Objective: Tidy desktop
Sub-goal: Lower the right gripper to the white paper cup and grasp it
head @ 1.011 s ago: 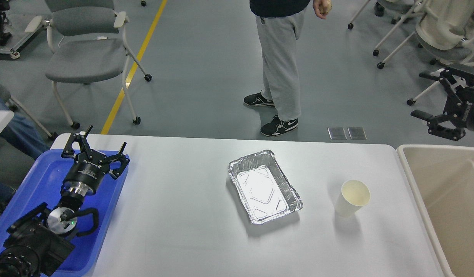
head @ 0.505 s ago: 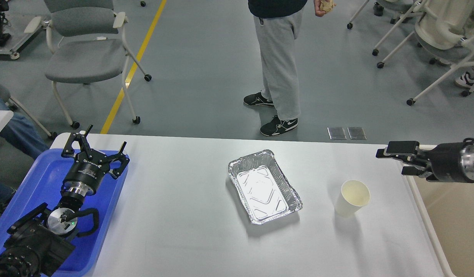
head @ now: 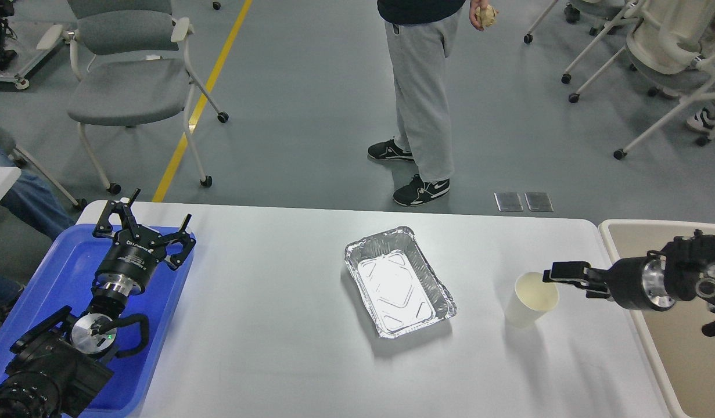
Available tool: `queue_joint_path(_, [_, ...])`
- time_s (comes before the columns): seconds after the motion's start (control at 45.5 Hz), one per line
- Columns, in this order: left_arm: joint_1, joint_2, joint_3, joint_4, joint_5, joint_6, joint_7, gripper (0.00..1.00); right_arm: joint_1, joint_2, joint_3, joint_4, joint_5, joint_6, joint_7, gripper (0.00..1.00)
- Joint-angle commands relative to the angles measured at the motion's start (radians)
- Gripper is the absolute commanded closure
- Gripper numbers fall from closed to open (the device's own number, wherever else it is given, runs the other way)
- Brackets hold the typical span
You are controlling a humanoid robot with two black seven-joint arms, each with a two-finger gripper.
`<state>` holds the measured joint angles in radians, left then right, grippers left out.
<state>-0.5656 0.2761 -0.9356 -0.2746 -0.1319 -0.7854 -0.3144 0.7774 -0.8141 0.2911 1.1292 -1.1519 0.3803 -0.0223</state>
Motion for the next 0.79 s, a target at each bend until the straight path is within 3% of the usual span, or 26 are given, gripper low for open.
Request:
queue_joint_path(0.0, [0.0, 0.0, 0.0, 0.0, 0.0, 0.0, 0.0, 0.0, -0.043, 0.102, -0.017, -0.075, -0.051, -0.069, 0.008, 0.0])
queue_joint_path(0.264, [0.0, 0.0, 0.0, 0.0, 0.0, 0.0, 0.0, 0.0, -0.06, 0.148, -0.013, -0.115, -0.055, -0.07, 0.01, 0.0])
queue_joint_path(0.396, [0.0, 0.0, 0.0, 0.0, 0.0, 0.0, 0.0, 0.0, -0.064, 0.15, -0.015, -0.118, -0.055, -0.096, 0.033, 0.04])
queue_joint_path(0.571, [0.0, 0.0, 0.0, 0.0, 0.0, 0.0, 0.0, 0.0, -0.069, 0.145, -0.017, -0.123, -0.055, -0.126, 0.036, 0.33])
queue_joint_path(0.681, [0.0, 0.0, 0.0, 0.0, 0.0, 0.0, 0.0, 0.0, -0.07, 0.141, -0.017, -0.123, -0.055, -0.127, 0.036, 0.58])
queue_joint_path(0.769, [0.0, 0.0, 0.0, 0.0, 0.0, 0.0, 0.0, 0.0, -0.072, 0.139, -0.017, -0.123, -0.055, -0.136, 0.035, 0.7])
